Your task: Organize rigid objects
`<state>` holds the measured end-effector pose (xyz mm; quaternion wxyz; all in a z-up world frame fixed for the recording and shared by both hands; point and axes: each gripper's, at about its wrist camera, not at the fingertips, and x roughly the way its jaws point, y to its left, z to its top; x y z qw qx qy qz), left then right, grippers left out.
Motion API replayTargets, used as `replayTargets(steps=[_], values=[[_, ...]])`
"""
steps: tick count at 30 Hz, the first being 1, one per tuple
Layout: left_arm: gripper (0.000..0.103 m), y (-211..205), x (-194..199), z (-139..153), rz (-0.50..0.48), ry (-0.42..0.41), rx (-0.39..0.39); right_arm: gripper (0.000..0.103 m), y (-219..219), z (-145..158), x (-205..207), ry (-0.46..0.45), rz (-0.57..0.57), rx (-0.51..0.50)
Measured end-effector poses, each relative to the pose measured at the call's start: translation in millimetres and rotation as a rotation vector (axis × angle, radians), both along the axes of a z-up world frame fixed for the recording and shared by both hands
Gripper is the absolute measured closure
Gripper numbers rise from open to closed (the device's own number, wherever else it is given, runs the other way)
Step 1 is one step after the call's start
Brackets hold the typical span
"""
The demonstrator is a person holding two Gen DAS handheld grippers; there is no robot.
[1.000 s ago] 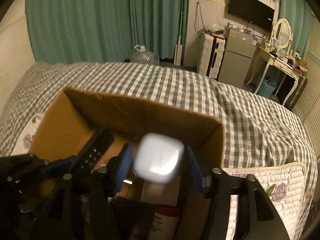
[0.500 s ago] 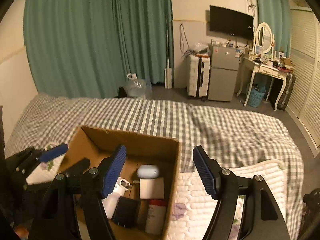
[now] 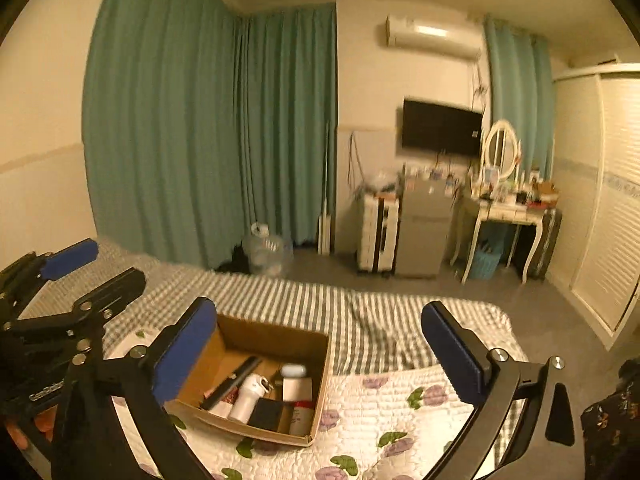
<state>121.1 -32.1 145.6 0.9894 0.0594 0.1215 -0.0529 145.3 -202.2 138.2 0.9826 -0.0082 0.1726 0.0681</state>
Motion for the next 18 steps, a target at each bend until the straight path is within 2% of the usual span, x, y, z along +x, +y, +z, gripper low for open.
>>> replayTargets(steps=[4, 9, 15, 18], values=[[0.026, 12, -36, 4, 0.009, -0.064, -0.028, 0.0, -6, 14, -37, -0.055, -0.022, 0.021], [0.026, 26, -56, -20, 0.031, -0.102, -0.031, 0.0, -5, 6, -75, -0.108, -0.04, 0.054], [0.026, 39, -62, -77, 0.074, -0.098, -0.074, 0.0, 8, -50, -87, -0.085, -0.007, 0.099], [0.026, 39, -59, -107, 0.072, -0.06, -0.058, 0.0, 17, -86, -85, -0.111, -0.059, 0.075]])
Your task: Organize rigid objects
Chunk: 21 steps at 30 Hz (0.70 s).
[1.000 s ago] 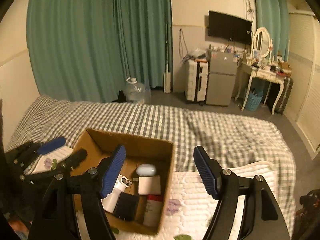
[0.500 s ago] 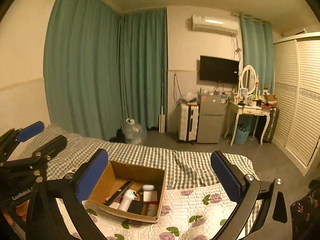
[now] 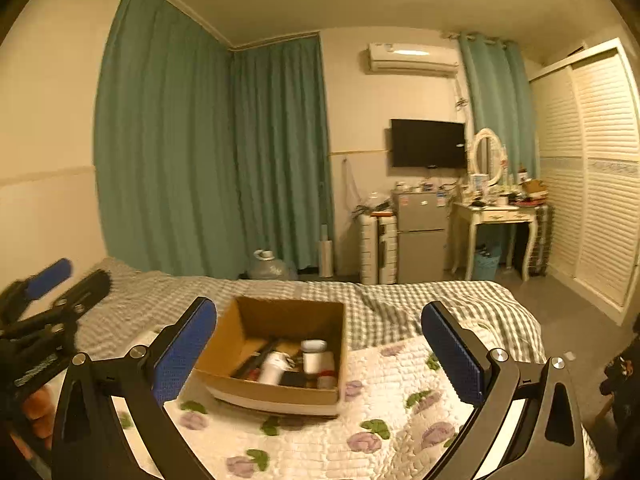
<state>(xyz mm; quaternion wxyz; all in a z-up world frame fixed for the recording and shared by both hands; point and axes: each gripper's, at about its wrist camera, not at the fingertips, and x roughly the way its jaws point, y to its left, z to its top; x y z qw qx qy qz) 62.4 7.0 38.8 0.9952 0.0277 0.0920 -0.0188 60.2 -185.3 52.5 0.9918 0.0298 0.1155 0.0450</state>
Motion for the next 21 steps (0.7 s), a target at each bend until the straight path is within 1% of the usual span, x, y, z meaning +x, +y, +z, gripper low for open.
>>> replayTargets(steps=[2, 4, 6, 10, 15, 21], values=[[0.026, 5, 5, -17, -0.004, 0.036, -0.01, 0.0, 0, -21, 3, -0.005, -0.033, 0.006], [0.026, 8, 12, -27, 0.0, 0.067, -0.012, 0.0, 1, -36, 6, 0.0, -0.029, 0.018], [0.026, 12, 17, -36, 0.021, 0.092, -0.006, 0.0, 5, -46, 10, -0.001, -0.028, 0.003], [0.026, 21, 13, -41, 0.024, 0.104, -0.019, 0.0, 12, -57, 14, -0.012, -0.026, -0.029], [0.026, 23, 12, -45, 0.018, 0.118, -0.021, 0.0, 13, -65, 20, 0.01, -0.026, -0.032], [0.026, 23, 11, -44, 0.008, 0.124, -0.021, 0.0, 10, -63, 17, 0.003, -0.036, -0.03]])
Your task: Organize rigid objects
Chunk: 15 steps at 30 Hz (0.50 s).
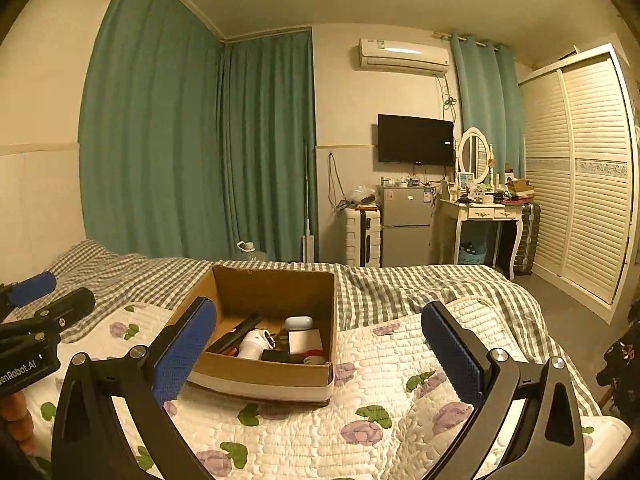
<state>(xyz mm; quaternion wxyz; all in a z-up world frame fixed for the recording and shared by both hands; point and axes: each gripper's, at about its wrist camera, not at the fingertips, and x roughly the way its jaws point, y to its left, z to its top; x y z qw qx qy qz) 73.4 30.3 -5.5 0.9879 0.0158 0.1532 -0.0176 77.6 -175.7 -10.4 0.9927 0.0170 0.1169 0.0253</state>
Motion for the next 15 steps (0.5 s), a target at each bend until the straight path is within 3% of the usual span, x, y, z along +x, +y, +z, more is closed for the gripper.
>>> replayTargets(steps=[15], values=[[0.026, -3.4, 1.6, 0.8, -0.006, 0.012, 0.003, 0.0, 0.9, -1.5, 1.0, 0.018, 0.007, 0.0]])
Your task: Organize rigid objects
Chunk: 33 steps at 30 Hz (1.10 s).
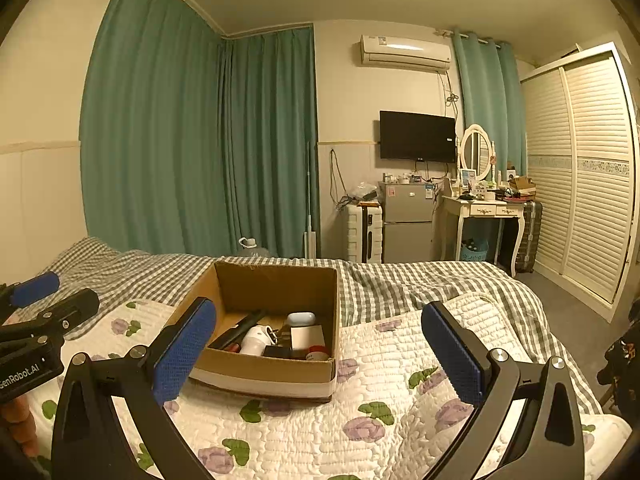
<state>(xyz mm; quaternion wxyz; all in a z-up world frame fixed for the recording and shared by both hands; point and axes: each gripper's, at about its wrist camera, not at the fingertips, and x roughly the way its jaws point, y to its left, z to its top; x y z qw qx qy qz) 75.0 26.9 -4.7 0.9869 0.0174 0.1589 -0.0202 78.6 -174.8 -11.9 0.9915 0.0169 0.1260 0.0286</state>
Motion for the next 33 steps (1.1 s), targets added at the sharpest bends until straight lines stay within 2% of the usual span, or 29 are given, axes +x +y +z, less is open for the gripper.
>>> replayTargets(steps=[33], values=[[0.026, 1.1, 0.4, -3.8, -0.003, 0.008, -0.005, 0.0, -2.5, -7.3, 2.6, 0.031, -0.016, 0.011]])
